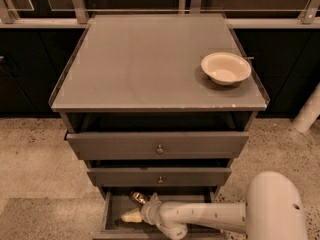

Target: Pick orange can from bottom drawer and place on counter

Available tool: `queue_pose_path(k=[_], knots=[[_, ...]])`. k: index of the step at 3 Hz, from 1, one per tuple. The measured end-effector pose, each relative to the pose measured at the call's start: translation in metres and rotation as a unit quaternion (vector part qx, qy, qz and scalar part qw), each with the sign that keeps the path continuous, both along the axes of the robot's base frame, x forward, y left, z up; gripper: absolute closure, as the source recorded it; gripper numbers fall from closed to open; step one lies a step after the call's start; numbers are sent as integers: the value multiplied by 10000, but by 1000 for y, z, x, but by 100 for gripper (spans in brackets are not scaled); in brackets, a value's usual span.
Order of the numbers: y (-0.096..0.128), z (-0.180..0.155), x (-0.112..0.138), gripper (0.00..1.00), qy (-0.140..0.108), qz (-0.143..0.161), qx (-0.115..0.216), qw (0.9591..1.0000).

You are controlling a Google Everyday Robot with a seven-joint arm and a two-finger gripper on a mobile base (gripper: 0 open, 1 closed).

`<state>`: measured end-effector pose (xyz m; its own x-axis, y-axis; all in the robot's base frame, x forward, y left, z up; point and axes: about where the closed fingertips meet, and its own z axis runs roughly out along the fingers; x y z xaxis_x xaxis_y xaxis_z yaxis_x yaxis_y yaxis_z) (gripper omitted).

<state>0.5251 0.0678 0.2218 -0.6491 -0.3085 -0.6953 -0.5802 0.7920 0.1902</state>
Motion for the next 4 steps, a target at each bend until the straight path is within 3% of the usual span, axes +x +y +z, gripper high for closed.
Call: queue_pose_path(k=[2, 4], knots=[[5, -14, -3, 0, 87, 66, -68, 9999], [17, -47, 6, 0, -182, 191, -439, 9987]])
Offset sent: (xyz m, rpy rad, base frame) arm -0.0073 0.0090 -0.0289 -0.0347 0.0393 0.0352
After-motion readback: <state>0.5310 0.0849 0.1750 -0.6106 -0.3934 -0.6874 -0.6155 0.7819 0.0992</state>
